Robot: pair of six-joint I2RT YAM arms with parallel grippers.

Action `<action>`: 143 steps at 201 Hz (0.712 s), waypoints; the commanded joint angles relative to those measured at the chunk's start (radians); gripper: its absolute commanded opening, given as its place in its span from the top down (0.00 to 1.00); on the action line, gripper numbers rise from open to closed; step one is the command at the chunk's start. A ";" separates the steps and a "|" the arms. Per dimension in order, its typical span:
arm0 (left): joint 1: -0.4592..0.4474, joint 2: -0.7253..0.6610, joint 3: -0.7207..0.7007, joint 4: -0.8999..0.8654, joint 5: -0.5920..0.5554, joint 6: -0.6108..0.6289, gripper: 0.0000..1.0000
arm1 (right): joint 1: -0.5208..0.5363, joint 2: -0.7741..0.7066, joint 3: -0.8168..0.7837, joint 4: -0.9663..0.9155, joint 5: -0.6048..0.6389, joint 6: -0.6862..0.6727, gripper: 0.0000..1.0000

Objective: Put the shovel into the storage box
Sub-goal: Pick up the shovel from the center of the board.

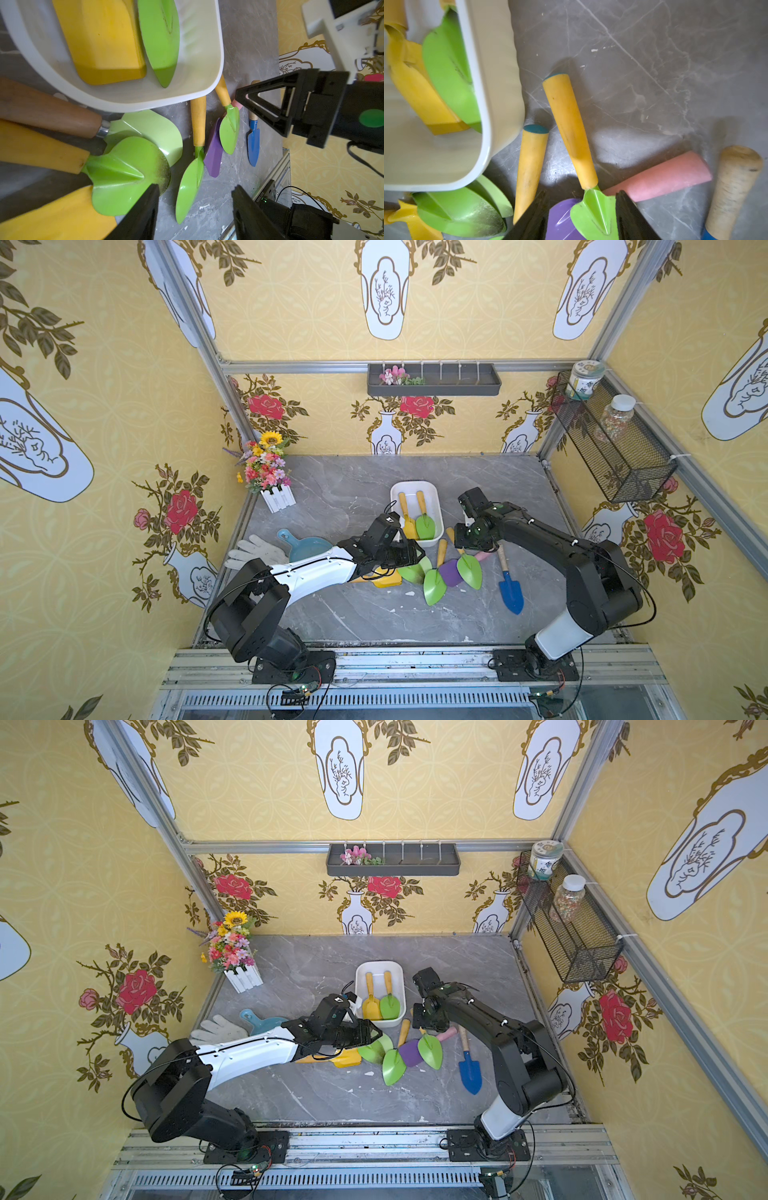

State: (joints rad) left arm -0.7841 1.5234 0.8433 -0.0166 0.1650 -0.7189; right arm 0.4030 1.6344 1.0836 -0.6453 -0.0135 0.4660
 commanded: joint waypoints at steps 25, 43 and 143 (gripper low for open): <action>0.000 -0.001 -0.005 0.020 -0.001 0.001 0.40 | -0.001 0.075 0.027 0.047 0.013 -0.029 0.48; 0.000 0.001 -0.004 0.021 -0.001 0.001 0.40 | -0.001 0.105 0.038 0.046 0.024 -0.036 0.49; 0.002 0.003 -0.014 0.030 -0.009 -0.033 0.40 | -0.001 0.182 0.057 0.064 0.017 -0.047 0.57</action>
State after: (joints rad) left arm -0.7837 1.5223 0.8371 -0.0074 0.1604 -0.7460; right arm 0.4015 1.8065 1.1362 -0.5972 0.0006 0.4217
